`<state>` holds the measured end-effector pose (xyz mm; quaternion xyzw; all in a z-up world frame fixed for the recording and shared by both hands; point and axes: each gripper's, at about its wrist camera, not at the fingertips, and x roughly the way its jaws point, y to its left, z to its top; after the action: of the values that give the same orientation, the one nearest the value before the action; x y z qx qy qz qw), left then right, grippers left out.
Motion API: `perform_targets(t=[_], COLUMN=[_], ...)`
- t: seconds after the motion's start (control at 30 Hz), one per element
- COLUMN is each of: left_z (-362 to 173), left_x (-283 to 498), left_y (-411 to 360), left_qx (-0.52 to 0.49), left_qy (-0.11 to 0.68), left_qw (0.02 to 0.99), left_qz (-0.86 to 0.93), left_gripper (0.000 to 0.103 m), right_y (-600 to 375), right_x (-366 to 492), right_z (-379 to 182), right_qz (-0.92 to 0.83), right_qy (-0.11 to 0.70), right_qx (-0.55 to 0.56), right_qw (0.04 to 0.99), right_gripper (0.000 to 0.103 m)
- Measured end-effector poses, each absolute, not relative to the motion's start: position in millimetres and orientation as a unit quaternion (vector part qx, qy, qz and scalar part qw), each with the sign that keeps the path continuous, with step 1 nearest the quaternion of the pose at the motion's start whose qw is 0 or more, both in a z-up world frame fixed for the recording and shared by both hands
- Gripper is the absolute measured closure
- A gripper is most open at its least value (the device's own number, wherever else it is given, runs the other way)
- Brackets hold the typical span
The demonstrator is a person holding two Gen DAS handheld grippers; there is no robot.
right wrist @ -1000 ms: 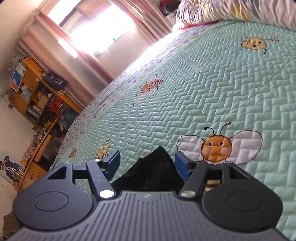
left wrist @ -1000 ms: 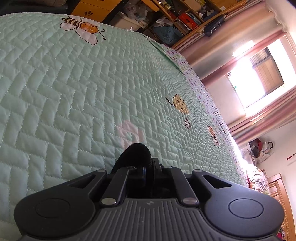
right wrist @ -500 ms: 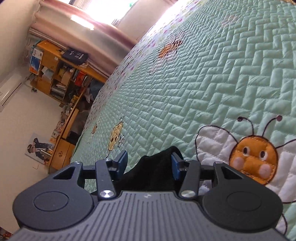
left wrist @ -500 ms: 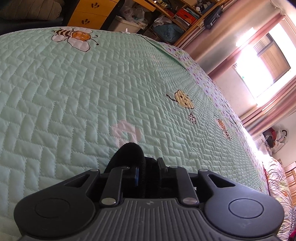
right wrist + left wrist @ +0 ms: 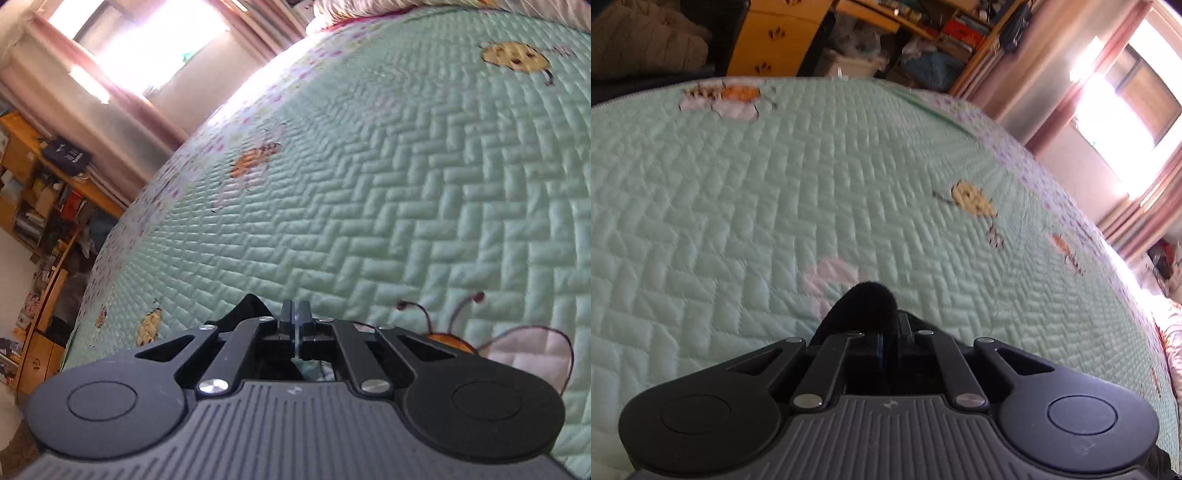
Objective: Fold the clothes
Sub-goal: 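Lift the trouser ends with both grippers and lay them back on the strip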
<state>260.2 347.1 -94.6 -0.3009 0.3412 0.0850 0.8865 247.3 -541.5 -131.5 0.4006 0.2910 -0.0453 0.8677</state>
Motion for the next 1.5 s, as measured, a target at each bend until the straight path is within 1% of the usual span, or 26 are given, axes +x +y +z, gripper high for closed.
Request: perform_targets(t=[0.03, 0.07, 0.1, 0.13, 0.17, 0.2, 0.23, 0.3, 0.5, 0.57, 0.6, 0.67, 0.8, 0.87, 0.97, 1.07, 1.1, 1.17, 1.2, 1.27, 1.3, 1.33, 1.43, 1.5], left_z=[-94, -92, -90, -86, -82, -77, -72, -62, -47, -46, -46, -48, -52, -53, -50, -45, -45, -45, -45, -44, -44, -43, -45, -52], left_x=[259, 257, 255, 251, 247, 242, 237, 226, 187, 170, 164, 153, 143, 141, 141, 139, 139, 141, 140, 137, 134, 132, 130, 132], left_y=[348, 351, 353, 354, 355, 356, 357, 360, 377, 377, 376, 370, 356, 349, 341, 334, 331, 322, 317, 308, 304, 299, 283, 269], left_qx=[-0.304, -0.310, -0.316, -0.314, -0.310, -0.304, -0.301, -0.299, -0.307, -0.310, -0.311, -0.315, -0.310, -0.305, -0.298, -0.296, -0.293, -0.289, -0.288, -0.280, -0.274, -0.267, -0.265, -0.276], left_qy=[0.342, 0.343, 0.344, 0.340, 0.335, 0.328, 0.321, 0.309, 0.295, 0.292, 0.291, 0.289, 0.288, 0.290, 0.292, 0.286, 0.286, 0.289, 0.290, 0.290, 0.289, 0.289, 0.285, 0.282], left_qw=[0.886, 0.884, 0.882, 0.884, 0.887, 0.892, 0.896, 0.900, 0.901, 0.902, 0.902, 0.902, 0.904, 0.905, 0.908, 0.911, 0.912, 0.913, 0.913, 0.915, 0.917, 0.919, 0.920, 0.917], left_qz=[0.082, 0.074, 0.066, 0.064, 0.062, 0.066, 0.067, 0.070, 0.083, 0.079, 0.075, 0.068, 0.058, 0.054, 0.048, 0.031, 0.024, 0.014, 0.008, -0.005, -0.012, -0.018, -0.043, -0.059], left_gripper=[0.090, 0.085, 0.078, 0.068, 0.063, 0.051, 0.037, 0.027, 0.027, 0.027, 0.027, 0.027, 0.027, 0.027, 0.027, 0.027, 0.027, 0.027, 0.027, 0.027, 0.027, 0.027, 0.025, 0.024], right_y=[-545, -549, -551, -548, -545, -540, -535, -527, -520, -523, -525, -528, -525, -518, -509, -516, -519, -519, -518, -520, -521, -512, -470, -434], right_x=[237, 227, 216, 210, 205, 206, 207, 210, 232, 230, 228, 228, 233, 228, 221, 210, 210, 224, 225, 212, 205, 197, 177, 174], right_z=[-134, -137, -135, -135, -135, -139, -143, -148, -150, -147, -146, -148, -154, -148, -135, -120, -119, -138, -144, -136, -131, -122, -97, -95], right_qz=[-0.046, -0.046, -0.041, -0.030, -0.019, -0.010, -0.001, 0.014, 0.030, 0.032, 0.034, 0.038, 0.076, 0.077, 0.043, 0.001, -0.011, -0.021, -0.029, -0.047, -0.056, -0.066, -0.044, 0.047], right_qy=[0.268, 0.244, 0.218, 0.215, 0.214, 0.234, 0.253, 0.269, 0.283, 0.271, 0.261, 0.258, 0.281, 0.278, 0.278, 0.265, 0.270, 0.346, 0.358, 0.313, 0.291, 0.273, 0.229, 0.224], right_qx=[0.422, 0.442, 0.449, 0.441, 0.432, 0.425, 0.417, 0.392, 0.361, 0.364, 0.367, 0.368, 0.375, 0.349, 0.306, 0.313, 0.314, 0.315, 0.308, 0.335, 0.347, 0.331, 0.276, 0.295], right_qw=[0.865, 0.862, 0.866, 0.871, 0.876, 0.874, 0.873, 0.880, 0.888, 0.890, 0.892, 0.893, 0.880, 0.892, 0.910, 0.912, 0.910, 0.883, 0.881, 0.887, 0.890, 0.901, 0.933, 0.928], right_gripper=[0.096, 0.091, 0.088, 0.081, 0.077, 0.076, 0.076, 0.076, 0.075, 0.075, 0.074, 0.060, 0.061, 0.095, 0.096, 0.097, 0.097, 0.094, 0.094, 0.084, 0.082, 0.079, 0.079, 0.076])
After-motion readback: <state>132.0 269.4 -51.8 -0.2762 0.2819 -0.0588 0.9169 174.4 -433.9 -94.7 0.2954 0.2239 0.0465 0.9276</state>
